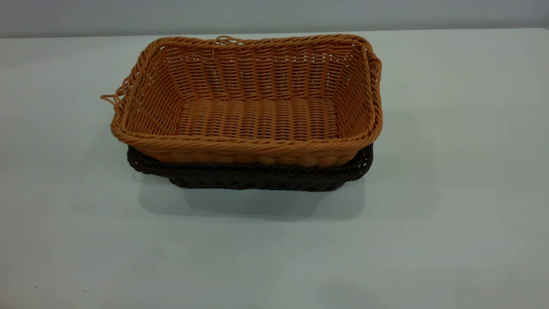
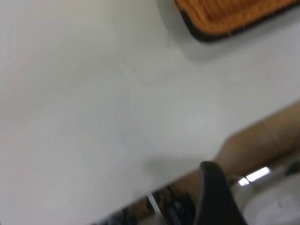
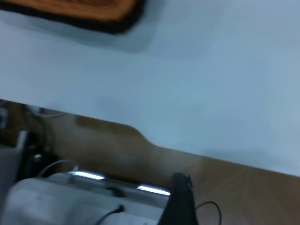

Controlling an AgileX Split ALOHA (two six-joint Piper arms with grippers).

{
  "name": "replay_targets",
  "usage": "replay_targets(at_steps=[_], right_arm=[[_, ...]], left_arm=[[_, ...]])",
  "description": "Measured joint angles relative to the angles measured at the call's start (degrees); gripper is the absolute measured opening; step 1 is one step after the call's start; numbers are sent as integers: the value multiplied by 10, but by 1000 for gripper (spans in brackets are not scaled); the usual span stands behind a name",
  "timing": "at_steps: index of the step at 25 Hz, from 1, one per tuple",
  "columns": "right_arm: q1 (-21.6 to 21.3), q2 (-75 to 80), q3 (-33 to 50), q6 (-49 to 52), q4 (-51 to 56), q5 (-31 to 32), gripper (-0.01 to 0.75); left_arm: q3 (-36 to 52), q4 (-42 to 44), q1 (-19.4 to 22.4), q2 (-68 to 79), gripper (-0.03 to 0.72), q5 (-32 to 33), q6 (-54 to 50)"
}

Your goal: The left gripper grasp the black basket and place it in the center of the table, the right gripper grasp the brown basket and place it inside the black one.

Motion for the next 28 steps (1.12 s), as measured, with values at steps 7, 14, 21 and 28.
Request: replay_targets(at_steps=[7, 14, 21, 28], right_arm=[[0, -144, 102, 1, -10, -38, 549], [0, -171, 104, 11, -19, -44, 549], [0, -171, 104, 13, -20, -44, 549], [-40, -189, 104, 13, -14, -45, 549]], left_arm=[[105, -34, 0, 0, 384, -2, -15], [213, -61, 0, -1, 384, -37, -23], [215, -62, 0, -22, 384, -47, -23], [215, -62, 0, -58, 384, -47, -23]])
